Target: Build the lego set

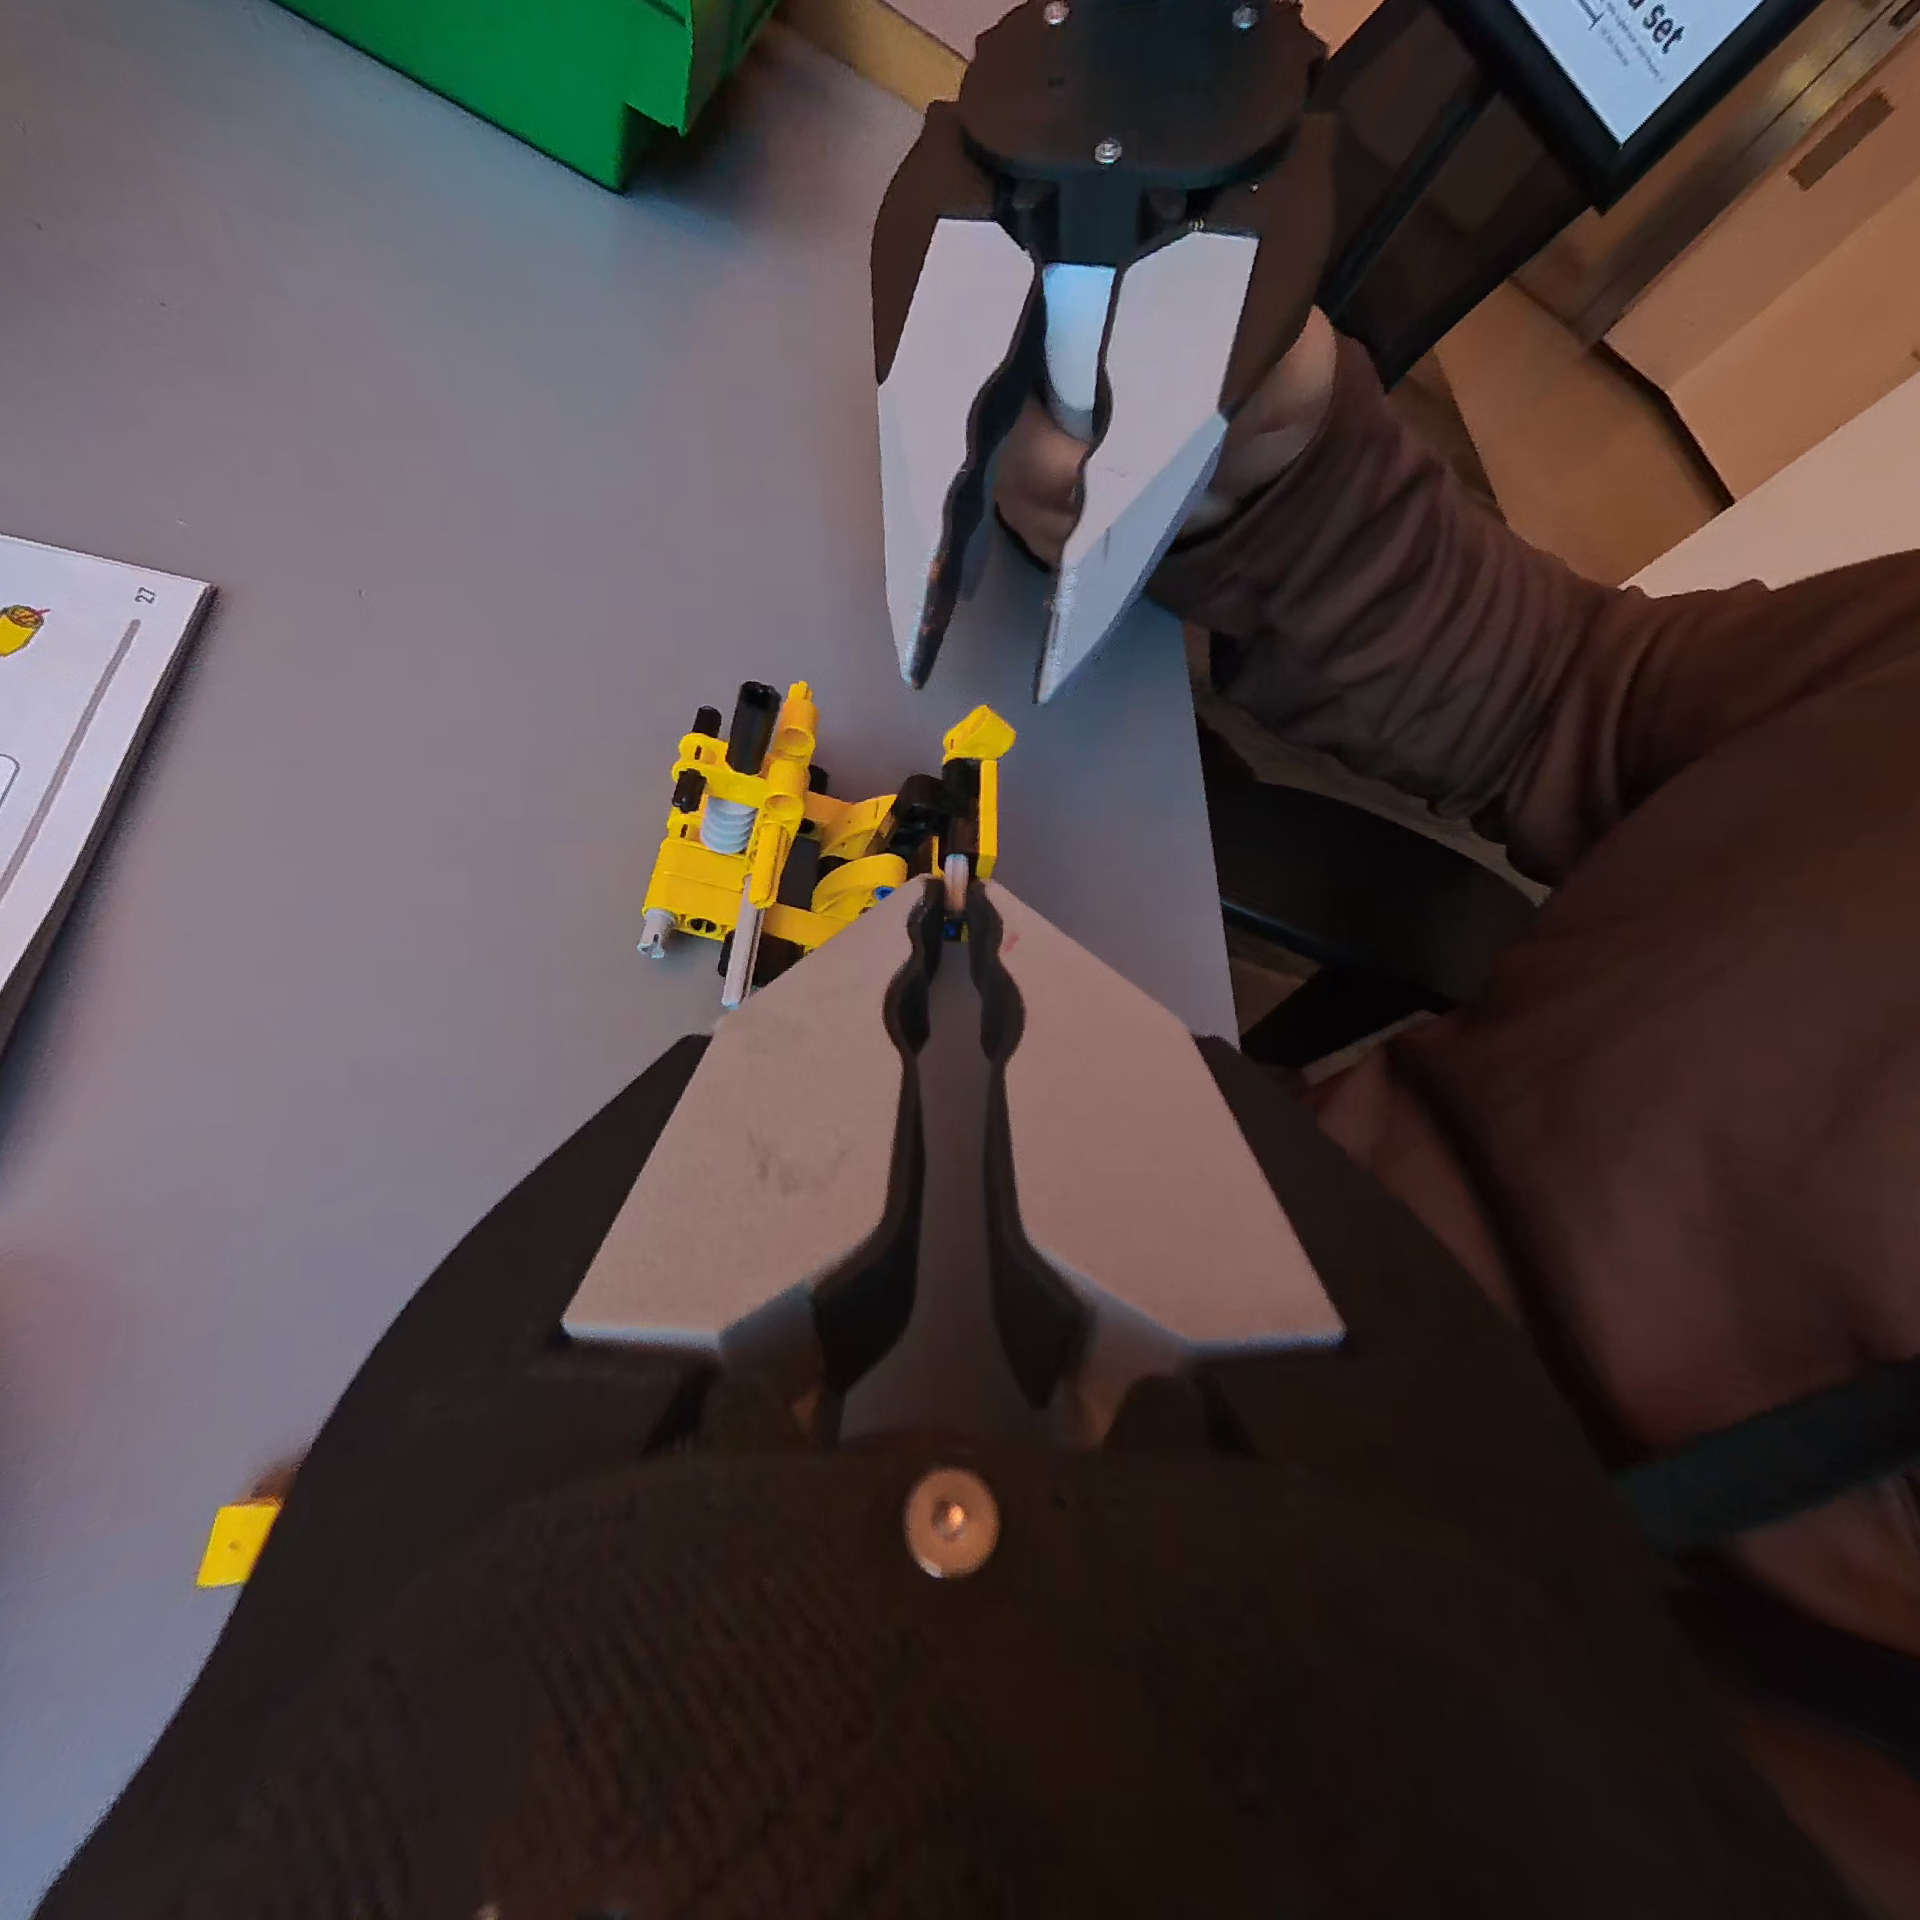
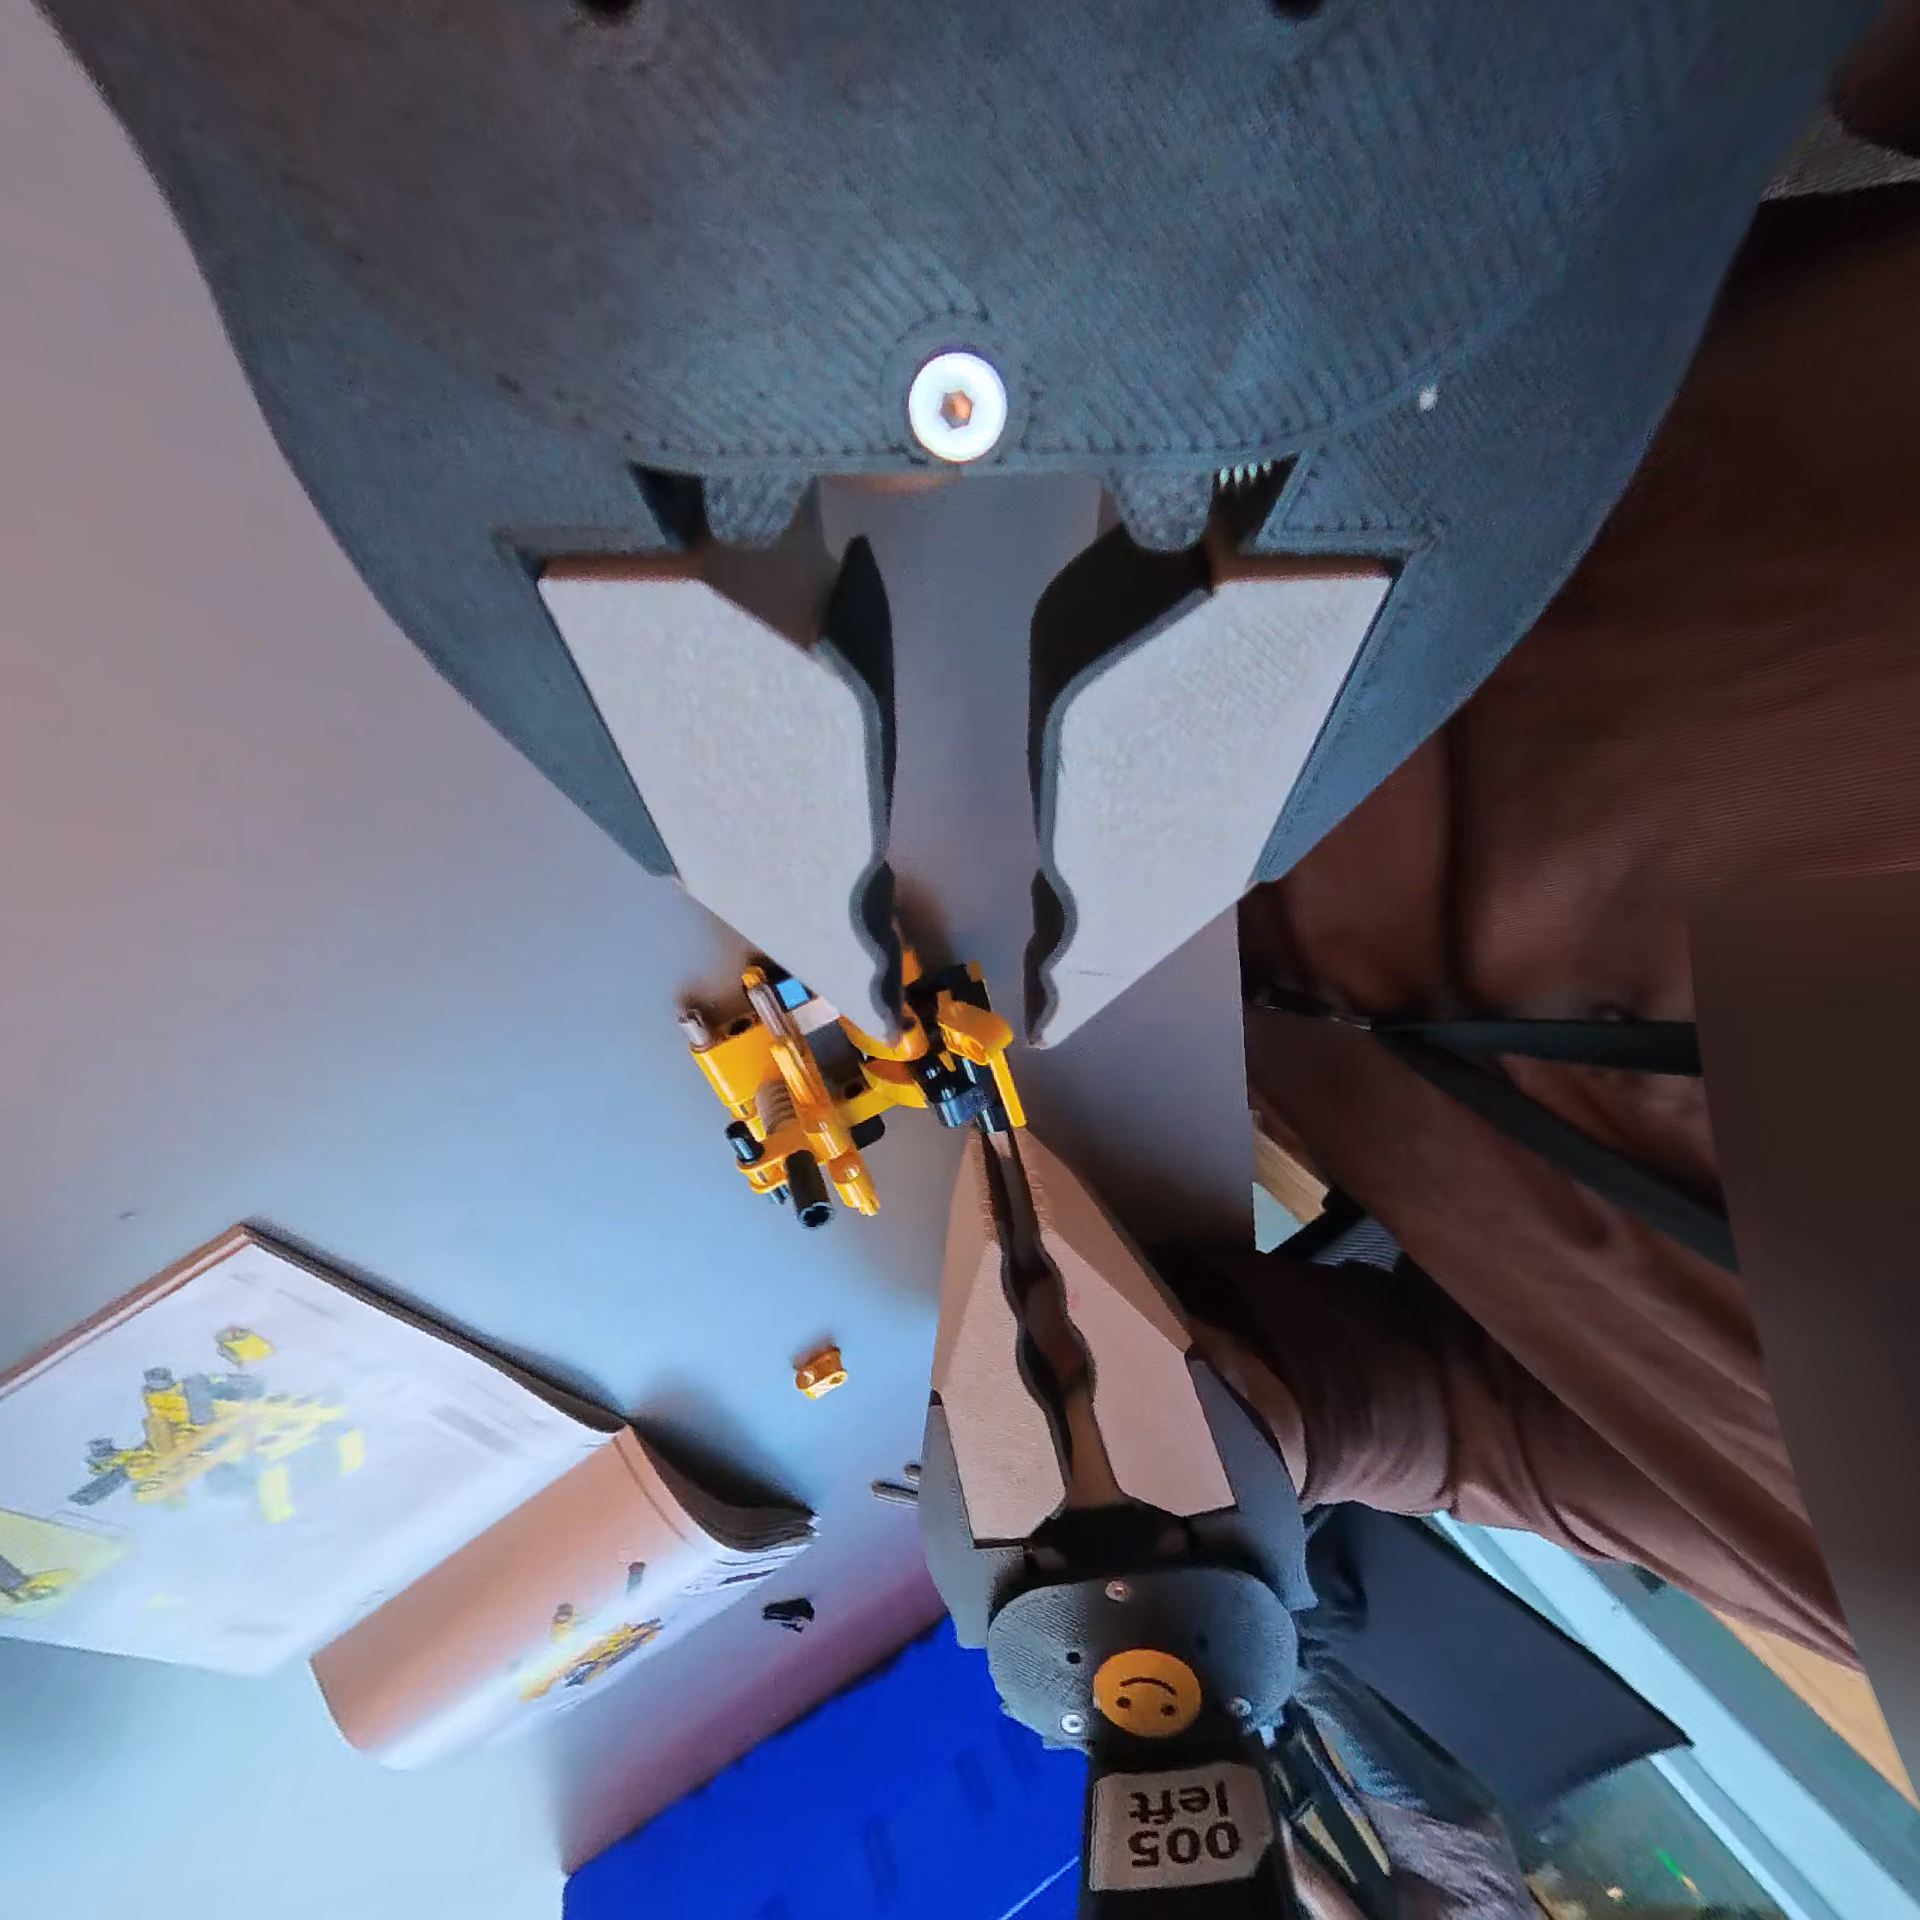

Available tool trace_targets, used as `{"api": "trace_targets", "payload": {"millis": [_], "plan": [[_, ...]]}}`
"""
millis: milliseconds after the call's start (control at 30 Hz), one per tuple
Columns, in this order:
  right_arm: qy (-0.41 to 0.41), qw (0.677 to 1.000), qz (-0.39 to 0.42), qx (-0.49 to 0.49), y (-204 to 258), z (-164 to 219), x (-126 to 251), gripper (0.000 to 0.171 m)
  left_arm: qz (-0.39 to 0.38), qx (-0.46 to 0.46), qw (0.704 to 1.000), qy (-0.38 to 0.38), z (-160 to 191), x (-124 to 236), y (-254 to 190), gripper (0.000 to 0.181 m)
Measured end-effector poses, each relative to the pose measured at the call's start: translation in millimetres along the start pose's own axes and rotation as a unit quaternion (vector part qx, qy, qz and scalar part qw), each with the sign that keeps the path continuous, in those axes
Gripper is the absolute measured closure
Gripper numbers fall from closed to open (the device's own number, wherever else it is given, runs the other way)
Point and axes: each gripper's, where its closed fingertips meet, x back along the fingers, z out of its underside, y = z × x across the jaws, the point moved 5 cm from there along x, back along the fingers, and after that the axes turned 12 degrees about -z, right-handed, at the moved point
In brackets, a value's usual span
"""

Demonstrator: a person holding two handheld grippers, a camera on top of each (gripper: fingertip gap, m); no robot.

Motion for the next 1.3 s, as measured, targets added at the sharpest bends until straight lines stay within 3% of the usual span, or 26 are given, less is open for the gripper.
{"api": "trace_targets", "payload": {"millis": [400, 567, 700, 833, 1167, 1300], "plan": [[0.005, 0.993, -0.068, -0.093, -2, 5, -7, 0.154, 0.015, -0.008, 1.000, 0.017, 2, -4, -4, 0.174], [0.010, 0.991, -0.083, -0.104, -3, 4, -8, 0.160, 0.002, -0.026, 1.000, 0.018, 2, -6, -5, 0.180], [-0.010, 0.985, -0.111, -0.134, -2, 3, -7, 0.148, 0.004, -0.025, 0.999, 0.019, 3, -6, -4, 0.180], [-0.015, 0.987, -0.100, -0.127, -3, 2, -5, 0.151, 0.001, -0.033, 0.999, 0.019, 3, -5, -5, 0.180], [0.019, 0.999, -0.030, 0.013, 17, 1, 0, 0.170, 0.004, -0.031, 0.999, 0.020, 4, -7, -7, 0.180], [0.006, 0.999, -0.020, -0.039, 6, 4, 2, 0.151, 0.004, -0.035, 0.999, 0.021, 3, -6, -6, 0.180]]}}
